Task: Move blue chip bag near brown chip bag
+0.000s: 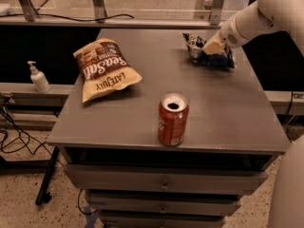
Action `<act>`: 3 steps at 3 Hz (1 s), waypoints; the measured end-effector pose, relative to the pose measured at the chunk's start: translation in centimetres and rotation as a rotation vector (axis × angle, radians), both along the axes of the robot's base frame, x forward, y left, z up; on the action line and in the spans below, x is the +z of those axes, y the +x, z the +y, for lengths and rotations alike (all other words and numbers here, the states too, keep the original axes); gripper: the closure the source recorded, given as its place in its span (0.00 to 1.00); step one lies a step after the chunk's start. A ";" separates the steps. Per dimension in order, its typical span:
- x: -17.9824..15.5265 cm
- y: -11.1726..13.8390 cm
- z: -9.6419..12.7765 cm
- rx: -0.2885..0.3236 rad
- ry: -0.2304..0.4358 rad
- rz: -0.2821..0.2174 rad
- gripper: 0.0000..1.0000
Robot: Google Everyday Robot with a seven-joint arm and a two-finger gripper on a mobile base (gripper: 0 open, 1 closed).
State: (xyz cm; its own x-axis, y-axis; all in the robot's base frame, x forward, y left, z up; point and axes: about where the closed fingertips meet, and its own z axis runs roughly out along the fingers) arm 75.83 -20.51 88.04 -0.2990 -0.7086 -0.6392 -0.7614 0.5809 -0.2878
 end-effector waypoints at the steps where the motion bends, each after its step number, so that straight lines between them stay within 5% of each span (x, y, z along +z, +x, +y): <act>1: 1.8 -0.8 0.7 0.038 -0.004 -0.030 1.00; 3: 6.4 -2.2 4.7 0.190 -0.015 -0.145 1.00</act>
Offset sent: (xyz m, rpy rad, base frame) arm -0.0289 0.0325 0.0785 -0.0306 -0.1618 0.1704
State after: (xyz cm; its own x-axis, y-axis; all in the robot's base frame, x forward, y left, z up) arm 73.58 -15.81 94.41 -0.0645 -0.7531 -0.6547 -0.8068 0.4255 -0.4100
